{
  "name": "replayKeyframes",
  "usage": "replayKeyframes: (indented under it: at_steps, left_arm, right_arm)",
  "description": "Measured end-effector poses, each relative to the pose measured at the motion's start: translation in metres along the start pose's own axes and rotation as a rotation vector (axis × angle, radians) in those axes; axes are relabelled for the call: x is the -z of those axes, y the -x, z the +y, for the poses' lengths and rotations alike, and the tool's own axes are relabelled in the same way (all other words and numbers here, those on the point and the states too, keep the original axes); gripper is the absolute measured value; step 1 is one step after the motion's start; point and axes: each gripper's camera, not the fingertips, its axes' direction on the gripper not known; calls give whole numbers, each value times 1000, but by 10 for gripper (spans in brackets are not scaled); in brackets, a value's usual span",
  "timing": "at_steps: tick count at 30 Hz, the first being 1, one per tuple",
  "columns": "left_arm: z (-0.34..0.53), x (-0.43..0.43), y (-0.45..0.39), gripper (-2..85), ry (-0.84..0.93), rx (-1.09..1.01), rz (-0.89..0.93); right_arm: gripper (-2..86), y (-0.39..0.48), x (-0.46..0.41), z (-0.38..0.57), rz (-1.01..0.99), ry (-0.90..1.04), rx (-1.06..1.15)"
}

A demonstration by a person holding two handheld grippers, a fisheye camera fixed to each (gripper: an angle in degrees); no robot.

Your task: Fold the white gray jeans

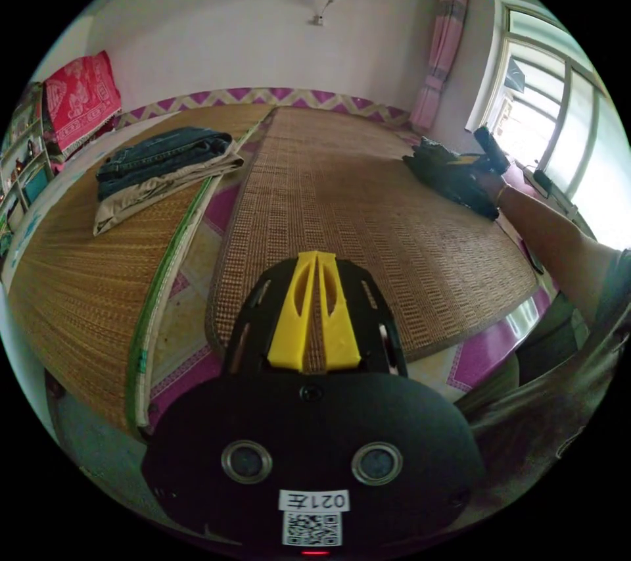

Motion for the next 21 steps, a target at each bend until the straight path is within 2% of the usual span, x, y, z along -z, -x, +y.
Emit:
replayKeyframes:
  at_steps: [4,6,9,11,13,14,19,21]
  left_arm:
    - [4,9,-6,-9,-18,-67,-13]
    - [4,9,-5,-9,2,-77,-19]
    - [5,4,1,-10,38,-63,-9]
    - [7,2,7,-10,40,-30,19]
    - [11,3,15,-10,31,18,58]
    - [12,4,16,-10,29,28,69]
    - [24,20,27,-10,31,52,67]
    - [30,27,32,-10,41,51,48]
  right_arm:
    - [59,-73,37,1,-196,-62,-233]
    - [57,-94,64,-1,-230,-103,-268]
    - [56,-93,128,-16,-278,-199,-193]
    - [57,-65,166,-33,-321,-230,-106]
    - [57,5,206,-55,-380,-239,27]
    - [57,27,213,-59,-402,-237,57]
    - [51,246,231,-58,-584,-171,296]
    - [52,290,224,-46,-668,-123,321]
